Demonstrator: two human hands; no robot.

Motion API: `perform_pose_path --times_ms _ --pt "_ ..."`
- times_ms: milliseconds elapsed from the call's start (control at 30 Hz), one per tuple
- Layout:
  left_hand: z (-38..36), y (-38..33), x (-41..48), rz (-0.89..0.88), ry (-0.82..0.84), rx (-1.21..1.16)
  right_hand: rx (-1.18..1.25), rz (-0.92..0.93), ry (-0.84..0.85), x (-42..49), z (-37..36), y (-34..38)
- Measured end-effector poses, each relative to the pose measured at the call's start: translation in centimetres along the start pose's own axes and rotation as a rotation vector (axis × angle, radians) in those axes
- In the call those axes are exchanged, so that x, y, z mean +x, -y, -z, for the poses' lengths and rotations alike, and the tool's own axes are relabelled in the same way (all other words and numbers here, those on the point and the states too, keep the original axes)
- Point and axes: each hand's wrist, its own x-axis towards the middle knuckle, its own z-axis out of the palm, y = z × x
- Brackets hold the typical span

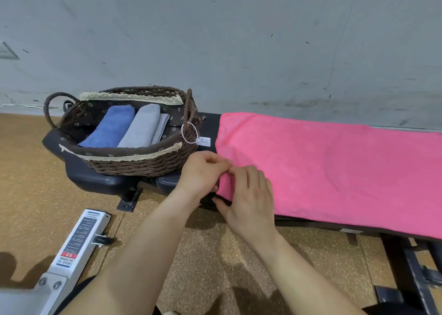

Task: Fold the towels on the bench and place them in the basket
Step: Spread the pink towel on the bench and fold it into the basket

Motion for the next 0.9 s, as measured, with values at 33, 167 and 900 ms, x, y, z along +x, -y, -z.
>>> perform_pose_path --times_ms 33,167,900 --pt "-0.2 -0.1 -0.1 0.029 0.029 -0.071 0.033 -0.012 -0.025 0.0 0.2 0.0" --pt "-0.8 -0.3 0.2 0.044 0.013 -0.121 0.147 -0.066 -0.003 0.6 1.5 -0.6" --pt "-6.5 -6.3 13.0 -0.083 -0.305 0.343 0.201 -0.38 0.199 1.3 7.7 -7.9"
